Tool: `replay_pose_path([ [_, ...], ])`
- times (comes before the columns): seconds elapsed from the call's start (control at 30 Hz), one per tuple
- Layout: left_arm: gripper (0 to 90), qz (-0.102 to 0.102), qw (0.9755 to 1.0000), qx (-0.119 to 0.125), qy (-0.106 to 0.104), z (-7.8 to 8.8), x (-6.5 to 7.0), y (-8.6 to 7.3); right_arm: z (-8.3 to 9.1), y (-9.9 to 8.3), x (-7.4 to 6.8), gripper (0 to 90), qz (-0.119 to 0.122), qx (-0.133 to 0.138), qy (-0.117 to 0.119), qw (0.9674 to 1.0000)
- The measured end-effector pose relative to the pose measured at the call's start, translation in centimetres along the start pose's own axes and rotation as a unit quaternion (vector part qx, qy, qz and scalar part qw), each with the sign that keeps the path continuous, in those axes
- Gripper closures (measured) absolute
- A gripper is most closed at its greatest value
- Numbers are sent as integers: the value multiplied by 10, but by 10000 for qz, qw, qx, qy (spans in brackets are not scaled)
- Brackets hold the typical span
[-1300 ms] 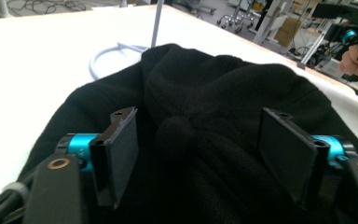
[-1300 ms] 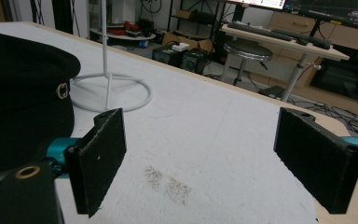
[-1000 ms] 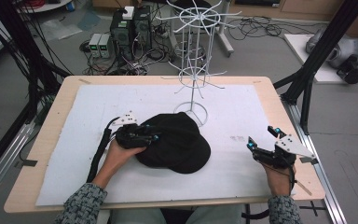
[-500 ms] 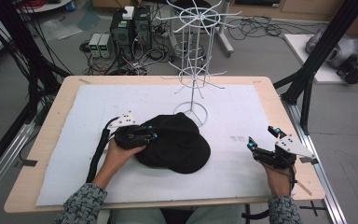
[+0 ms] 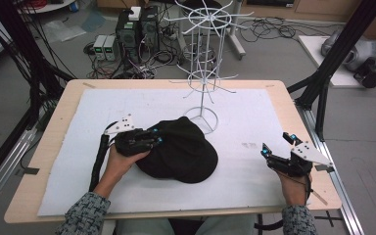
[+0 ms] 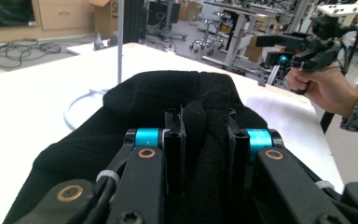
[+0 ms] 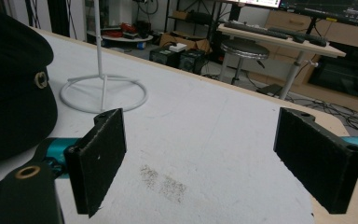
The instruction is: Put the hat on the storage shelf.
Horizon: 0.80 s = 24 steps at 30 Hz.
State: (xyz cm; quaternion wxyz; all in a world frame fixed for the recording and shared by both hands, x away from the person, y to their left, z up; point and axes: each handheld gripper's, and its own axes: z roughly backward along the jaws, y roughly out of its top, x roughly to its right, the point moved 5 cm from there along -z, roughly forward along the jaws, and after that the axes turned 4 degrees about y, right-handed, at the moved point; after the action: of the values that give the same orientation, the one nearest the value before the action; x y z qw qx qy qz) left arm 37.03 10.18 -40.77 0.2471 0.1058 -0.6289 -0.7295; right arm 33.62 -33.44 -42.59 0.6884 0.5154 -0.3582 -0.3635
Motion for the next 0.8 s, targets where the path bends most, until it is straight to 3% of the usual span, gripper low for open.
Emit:
replay_pose_path([
  [0.3,750,-50,9997,231,-85,17,0,13,0,0,1,160,12,12,-8,10000],
  [0.67,750,-139,9983,558,17,44,-4,33,0,-1,2,160,-11,16,-18,10000],
  [0.8,750,-274,9979,590,50,55,-5,42,0,0,1,160,-5,34,-2,10000],
])
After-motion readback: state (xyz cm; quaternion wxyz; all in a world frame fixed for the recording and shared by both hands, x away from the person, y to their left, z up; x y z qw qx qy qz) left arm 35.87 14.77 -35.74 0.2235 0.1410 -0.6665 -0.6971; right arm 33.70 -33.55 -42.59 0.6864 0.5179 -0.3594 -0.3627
